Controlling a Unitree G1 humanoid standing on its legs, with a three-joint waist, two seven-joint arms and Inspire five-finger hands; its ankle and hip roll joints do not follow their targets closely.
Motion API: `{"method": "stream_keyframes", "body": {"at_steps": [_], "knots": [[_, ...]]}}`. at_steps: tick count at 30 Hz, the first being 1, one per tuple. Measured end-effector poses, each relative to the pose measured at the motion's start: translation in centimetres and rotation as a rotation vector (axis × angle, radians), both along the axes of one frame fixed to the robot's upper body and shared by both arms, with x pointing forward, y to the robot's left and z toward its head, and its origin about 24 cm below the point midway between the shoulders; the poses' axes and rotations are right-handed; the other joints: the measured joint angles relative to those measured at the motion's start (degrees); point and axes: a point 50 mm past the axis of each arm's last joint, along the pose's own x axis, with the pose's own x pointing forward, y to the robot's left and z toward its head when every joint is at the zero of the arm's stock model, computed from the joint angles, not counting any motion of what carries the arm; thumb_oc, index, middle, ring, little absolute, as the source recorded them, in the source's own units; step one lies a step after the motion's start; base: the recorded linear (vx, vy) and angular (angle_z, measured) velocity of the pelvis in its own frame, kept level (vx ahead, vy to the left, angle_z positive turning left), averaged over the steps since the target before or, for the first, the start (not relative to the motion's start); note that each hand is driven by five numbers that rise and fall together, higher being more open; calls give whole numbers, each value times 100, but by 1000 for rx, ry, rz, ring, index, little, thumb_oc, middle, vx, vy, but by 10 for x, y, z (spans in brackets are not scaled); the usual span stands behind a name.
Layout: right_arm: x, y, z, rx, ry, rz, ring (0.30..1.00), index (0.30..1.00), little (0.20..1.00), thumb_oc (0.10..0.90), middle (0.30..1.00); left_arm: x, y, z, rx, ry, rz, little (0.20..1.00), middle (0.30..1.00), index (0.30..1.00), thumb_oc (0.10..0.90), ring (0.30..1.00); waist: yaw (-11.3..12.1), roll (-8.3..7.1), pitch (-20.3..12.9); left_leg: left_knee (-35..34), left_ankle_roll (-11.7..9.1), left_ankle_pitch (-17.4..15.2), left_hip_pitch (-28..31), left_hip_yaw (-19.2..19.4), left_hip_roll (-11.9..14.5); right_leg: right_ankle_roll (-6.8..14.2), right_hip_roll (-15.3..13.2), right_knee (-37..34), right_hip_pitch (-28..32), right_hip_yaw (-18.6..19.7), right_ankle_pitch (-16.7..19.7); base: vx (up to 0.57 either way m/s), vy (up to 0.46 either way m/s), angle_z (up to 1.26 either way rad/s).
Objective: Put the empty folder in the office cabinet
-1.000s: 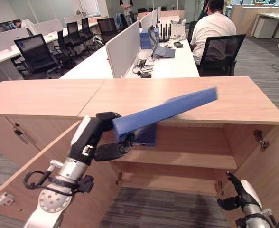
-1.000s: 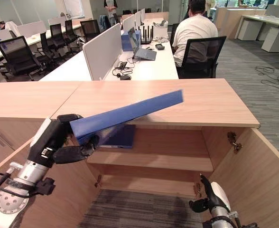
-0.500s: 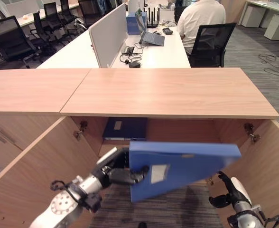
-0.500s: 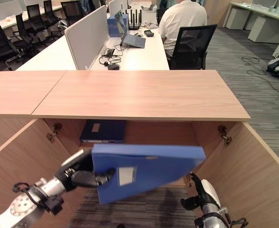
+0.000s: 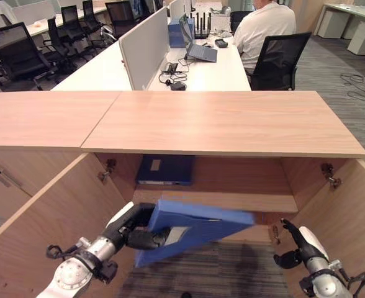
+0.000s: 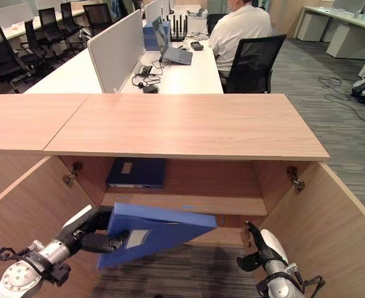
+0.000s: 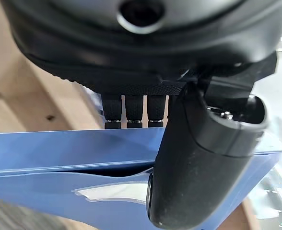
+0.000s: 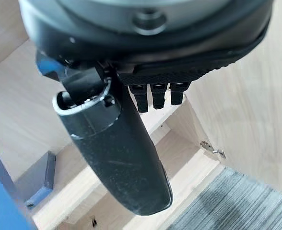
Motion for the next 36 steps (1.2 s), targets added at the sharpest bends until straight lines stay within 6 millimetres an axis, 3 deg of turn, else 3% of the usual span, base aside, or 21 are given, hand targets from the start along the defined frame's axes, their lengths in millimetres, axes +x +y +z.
{"method": "stream_keyframes", "body": {"at_steps": [6,13,19,27,36], "knots": [[21,22,28,1,-132,115,900,900,900,800,900,0,0,0,59,-12,-21,300,300,300,400,300,-24,29,-9,0,3,2,-3,-26,-1,-2,5,1,3,-21,1,-1,1,2],[34,50,43,51,-178,296,900,900,900,800,900,2,-1,1,63,-14,-41,300,300,300,400,300,-17,24,-8,3,36,34,-3,-27,0,-1,5,35,4,-25,1,0,0,0],[35,66,39,86,-132,382,900,900,900,800,900,7,-4,3,70,-33,-55,300,300,300,400,300,-4,18,-6,2,35,36,-3,-31,-1,0,5,33,7,-32,0,0,0,0],[49,103,44,156,-85,610,900,900,900,800,900,18,-22,7,72,-70,-157,300,300,300,400,300,1,8,-5,1,28,43,-3,-34,1,-3,7,37,8,-38,4,0,0,0],[61,115,53,152,-95,696,900,900,900,800,900,31,-29,14,87,-113,-194,300,300,300,400,300,55,5,-6,2,28,44,-4,-42,0,-2,8,33,10,-50,3,0,0,0]]}}
